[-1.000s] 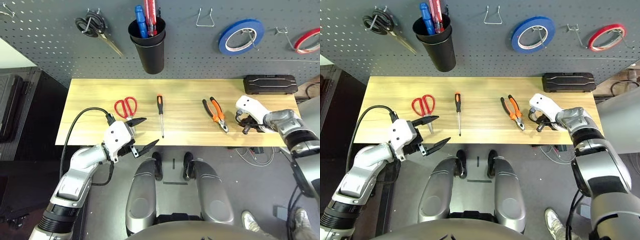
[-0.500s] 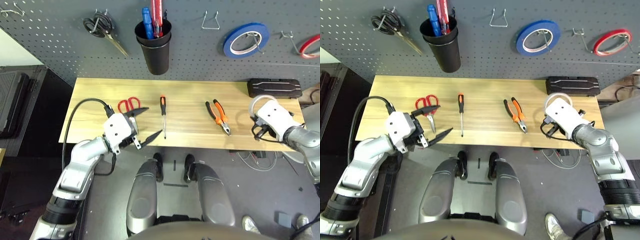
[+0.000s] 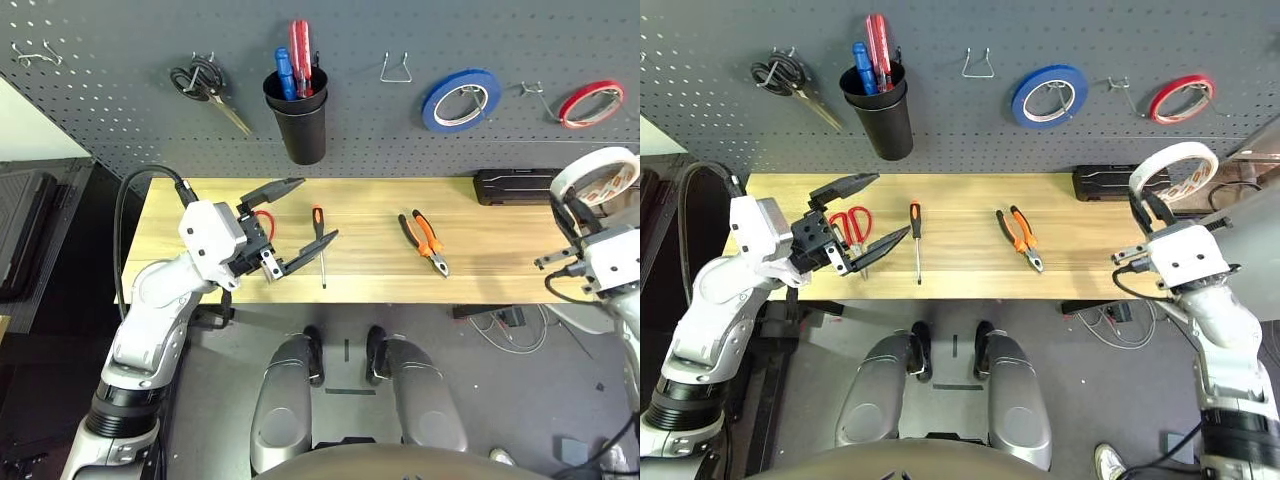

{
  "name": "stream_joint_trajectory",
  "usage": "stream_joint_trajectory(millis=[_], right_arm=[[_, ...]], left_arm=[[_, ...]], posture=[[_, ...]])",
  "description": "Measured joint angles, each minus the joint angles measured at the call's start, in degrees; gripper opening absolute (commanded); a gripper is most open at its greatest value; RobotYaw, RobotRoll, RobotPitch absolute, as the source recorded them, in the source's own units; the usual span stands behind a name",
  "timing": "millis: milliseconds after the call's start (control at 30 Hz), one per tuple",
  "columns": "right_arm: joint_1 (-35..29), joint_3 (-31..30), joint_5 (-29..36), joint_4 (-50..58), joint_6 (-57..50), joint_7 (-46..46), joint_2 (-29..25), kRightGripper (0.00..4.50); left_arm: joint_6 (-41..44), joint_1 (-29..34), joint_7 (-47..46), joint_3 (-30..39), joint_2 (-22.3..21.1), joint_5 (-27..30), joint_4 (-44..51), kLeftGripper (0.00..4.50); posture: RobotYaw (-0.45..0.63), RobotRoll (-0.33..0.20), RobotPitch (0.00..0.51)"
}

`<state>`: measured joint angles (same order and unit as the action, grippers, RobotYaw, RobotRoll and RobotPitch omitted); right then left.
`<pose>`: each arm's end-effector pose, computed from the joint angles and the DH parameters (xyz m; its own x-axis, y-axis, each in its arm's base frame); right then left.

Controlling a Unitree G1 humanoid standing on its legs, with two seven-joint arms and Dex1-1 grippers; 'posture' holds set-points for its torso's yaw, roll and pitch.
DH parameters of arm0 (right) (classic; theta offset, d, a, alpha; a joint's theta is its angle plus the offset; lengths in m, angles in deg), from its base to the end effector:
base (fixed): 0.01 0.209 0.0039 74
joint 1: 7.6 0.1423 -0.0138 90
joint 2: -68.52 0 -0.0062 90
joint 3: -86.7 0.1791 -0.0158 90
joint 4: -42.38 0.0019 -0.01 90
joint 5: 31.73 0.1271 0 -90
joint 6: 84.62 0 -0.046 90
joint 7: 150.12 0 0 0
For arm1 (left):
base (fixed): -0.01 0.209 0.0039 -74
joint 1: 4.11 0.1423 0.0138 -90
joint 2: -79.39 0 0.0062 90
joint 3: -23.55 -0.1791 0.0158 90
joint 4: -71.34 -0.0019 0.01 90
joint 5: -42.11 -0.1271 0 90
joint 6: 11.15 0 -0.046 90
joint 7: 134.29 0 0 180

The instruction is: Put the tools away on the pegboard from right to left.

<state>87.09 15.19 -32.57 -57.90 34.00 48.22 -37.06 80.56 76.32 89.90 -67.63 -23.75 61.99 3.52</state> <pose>0.1914 -0.2957 0.1156 0.9296 0.1918 0.3147 0.0452 0.7881 -0.6139 0.2040 0.1957 0.1590 0.5091 -0.8437 0.1699 0.7200 0.5257 0.4530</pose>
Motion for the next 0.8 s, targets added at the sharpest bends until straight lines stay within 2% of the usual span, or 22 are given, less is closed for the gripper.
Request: stream_joint_trajectory(millis=[367, 600, 733, 800], right_arm=[[23.92, -7.61, -1.51, -25.27, -0.15, 2.46, -1.42, 0.02], [33.08, -13.12, -5.66, -41.50, 1.25, -0.63, 1.10, 0.02], [38.06, -13.70, -7.04, -49.22, -0.14, -4.59, 3.17, 0.02], [41.06, -13.34, -6.59, -52.34, -1.62, -6.11, 4.16, 0.66]], left_arm=[[-0.26, -1.23, 0.53, -0.55, -0.29, -0.93, -2.50, 4.50], [-0.11, -0.82, 0.51, -0.38, -1.06, -0.98, -2.39, 4.50], [-0.10, -0.43, 0.47, -0.33, -1.25, -1.24, -2.40, 4.50], [-0.08, -0.37, 0.34, -0.35, -1.24, -1.31, -2.36, 4.50]], posture=[[0.04, 0.000, 0.165], [0.07, 0.000, 0.170], [0.07, 0.000, 0.169], [0.07, 0.000, 0.168]])
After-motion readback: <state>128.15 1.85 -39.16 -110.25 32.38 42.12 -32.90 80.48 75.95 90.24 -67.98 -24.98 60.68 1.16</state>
